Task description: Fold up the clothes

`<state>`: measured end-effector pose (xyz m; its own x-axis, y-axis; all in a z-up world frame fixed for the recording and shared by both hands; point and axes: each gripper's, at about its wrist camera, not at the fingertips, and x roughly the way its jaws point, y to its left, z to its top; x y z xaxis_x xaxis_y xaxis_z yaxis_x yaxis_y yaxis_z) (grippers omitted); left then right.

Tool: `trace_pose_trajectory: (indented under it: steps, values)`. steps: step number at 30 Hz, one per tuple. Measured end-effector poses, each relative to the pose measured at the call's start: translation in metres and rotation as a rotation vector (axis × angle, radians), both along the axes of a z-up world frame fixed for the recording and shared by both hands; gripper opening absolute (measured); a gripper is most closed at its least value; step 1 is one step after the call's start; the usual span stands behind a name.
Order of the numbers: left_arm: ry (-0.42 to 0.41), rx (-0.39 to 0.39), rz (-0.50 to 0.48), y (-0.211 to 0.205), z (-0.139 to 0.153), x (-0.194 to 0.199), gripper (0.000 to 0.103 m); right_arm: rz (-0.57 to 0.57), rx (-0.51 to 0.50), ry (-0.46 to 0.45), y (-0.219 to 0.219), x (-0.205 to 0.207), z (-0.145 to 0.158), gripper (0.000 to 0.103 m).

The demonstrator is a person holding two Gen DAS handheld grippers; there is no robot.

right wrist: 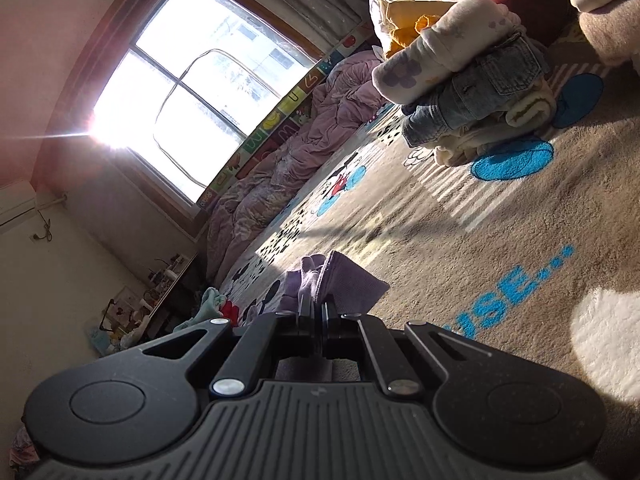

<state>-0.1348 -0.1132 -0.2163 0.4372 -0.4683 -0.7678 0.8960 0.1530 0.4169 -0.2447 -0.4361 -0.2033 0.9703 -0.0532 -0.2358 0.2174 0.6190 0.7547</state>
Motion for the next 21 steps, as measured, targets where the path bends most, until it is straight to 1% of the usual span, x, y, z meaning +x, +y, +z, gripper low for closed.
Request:
trace_pose_trajectory:
  steps: [2,4,9,13,17,19,21]
  values:
    - [-0.007,-0.001,0.014,-0.004,-0.006,-0.001,0.031,0.003,0.010,-0.012,0.001,0.006,0.007,0.006]
    - [-0.008,-0.002,0.034,-0.007,-0.009,-0.002,0.026,0.007,0.020,-0.024,0.002,0.012,0.015,0.006]
    - [0.039,-0.008,0.052,-0.007,-0.009,0.006,0.023,0.025,-0.002,-0.027,0.009,0.042,0.039,0.006]
    - [0.154,-0.046,0.047,0.000,-0.005,0.021,0.023,0.039,-0.011,-0.011,0.017,0.078,0.057,0.006]
    - [0.276,-0.108,0.047,0.012,-0.002,0.039,0.023,0.080,-0.046,0.016,0.033,0.124,0.073,0.006]
    - [0.320,-0.132,0.046,0.016,-0.002,0.045,0.023,0.101,-0.069,0.033,0.043,0.147,0.079,0.006]
    - [0.342,-0.141,0.037,0.018,-0.003,0.048,0.023,0.122,-0.088,0.053,0.054,0.170,0.082,0.006]
